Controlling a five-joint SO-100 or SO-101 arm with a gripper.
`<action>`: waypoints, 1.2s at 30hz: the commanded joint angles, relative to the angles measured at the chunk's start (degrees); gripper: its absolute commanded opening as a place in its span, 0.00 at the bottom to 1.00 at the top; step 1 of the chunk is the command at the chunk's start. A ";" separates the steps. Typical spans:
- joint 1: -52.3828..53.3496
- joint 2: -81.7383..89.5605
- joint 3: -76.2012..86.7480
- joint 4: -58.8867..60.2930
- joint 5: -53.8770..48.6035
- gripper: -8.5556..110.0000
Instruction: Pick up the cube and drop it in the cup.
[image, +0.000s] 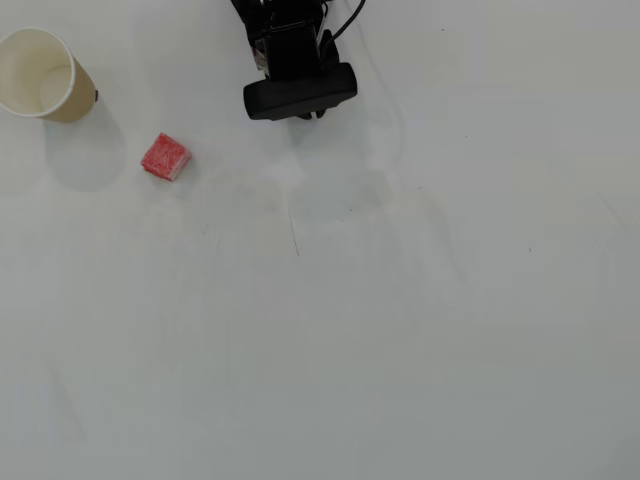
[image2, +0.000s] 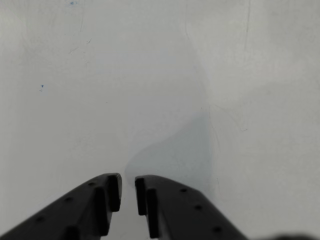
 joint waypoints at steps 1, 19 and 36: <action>-3.34 2.11 1.85 0.26 -0.44 0.08; -3.34 2.11 1.85 0.26 -0.44 0.08; -3.34 2.20 1.93 -1.14 -0.26 0.07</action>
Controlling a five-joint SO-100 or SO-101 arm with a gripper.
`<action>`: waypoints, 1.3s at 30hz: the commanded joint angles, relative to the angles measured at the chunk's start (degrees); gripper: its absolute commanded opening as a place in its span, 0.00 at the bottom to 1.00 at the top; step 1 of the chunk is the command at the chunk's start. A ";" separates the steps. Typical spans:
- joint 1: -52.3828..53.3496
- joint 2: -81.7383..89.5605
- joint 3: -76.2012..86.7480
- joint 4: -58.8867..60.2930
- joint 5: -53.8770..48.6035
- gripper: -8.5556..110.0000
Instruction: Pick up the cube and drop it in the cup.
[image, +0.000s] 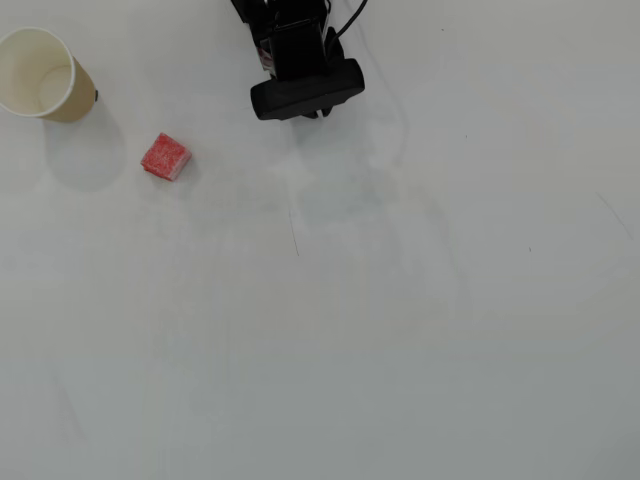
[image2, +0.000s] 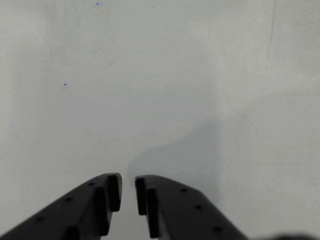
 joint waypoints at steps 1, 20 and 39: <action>-0.62 1.67 1.93 -3.87 -0.26 0.07; 2.81 1.67 1.93 -36.39 -0.44 0.08; 28.56 1.67 1.93 -41.22 -0.53 0.08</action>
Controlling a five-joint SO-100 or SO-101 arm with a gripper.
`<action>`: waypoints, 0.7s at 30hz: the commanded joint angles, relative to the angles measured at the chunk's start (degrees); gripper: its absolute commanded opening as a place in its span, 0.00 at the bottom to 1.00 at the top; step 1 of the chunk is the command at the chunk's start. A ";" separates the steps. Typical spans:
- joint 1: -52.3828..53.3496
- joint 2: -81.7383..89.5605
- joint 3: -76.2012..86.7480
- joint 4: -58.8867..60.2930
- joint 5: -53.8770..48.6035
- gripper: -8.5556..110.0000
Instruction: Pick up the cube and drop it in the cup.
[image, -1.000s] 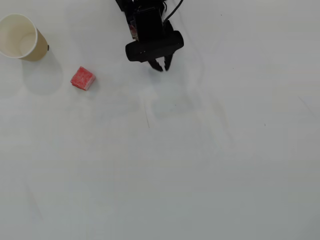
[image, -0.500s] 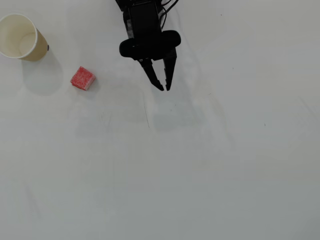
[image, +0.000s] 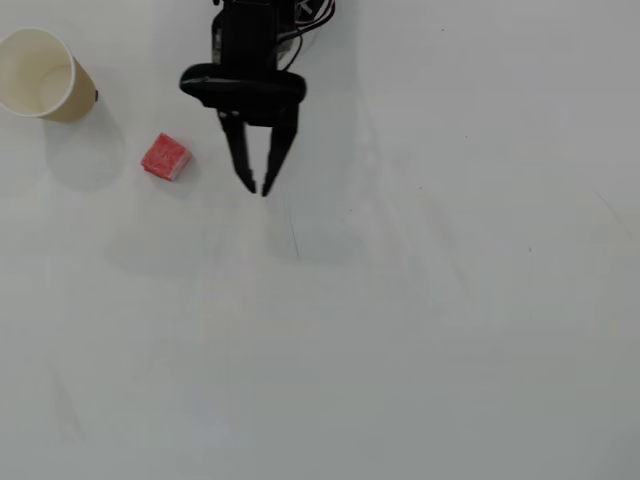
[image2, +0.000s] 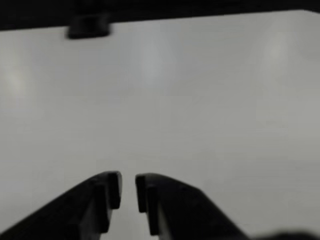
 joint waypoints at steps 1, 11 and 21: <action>5.71 1.67 1.93 -1.67 -0.79 0.08; 16.79 1.58 1.93 -1.32 -0.79 0.08; 25.40 1.49 1.93 -0.09 -0.79 0.08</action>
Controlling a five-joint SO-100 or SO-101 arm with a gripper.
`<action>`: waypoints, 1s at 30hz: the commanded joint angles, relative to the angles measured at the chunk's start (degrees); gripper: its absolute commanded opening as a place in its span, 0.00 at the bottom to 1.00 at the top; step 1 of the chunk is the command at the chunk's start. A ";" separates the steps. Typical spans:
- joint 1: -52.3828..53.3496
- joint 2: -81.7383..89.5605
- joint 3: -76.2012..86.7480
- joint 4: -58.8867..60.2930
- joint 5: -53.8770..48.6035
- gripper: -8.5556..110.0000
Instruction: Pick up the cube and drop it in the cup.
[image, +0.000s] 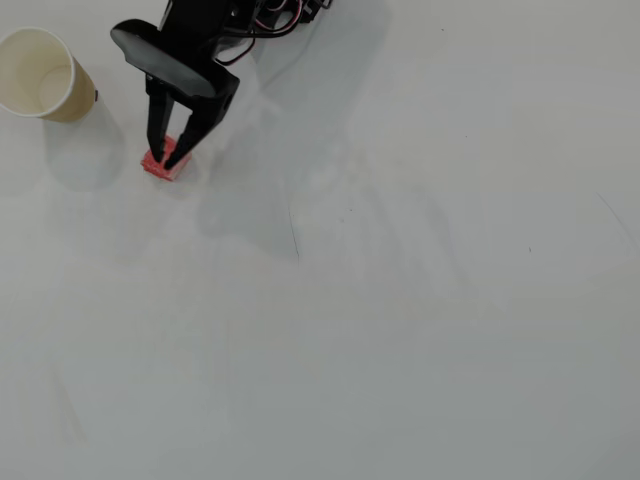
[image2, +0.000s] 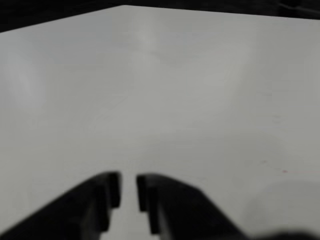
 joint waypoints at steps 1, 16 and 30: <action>2.90 1.41 1.93 -0.62 -0.79 0.08; 9.58 1.41 1.93 5.27 -0.88 0.08; 9.84 1.41 1.93 12.22 -0.88 0.07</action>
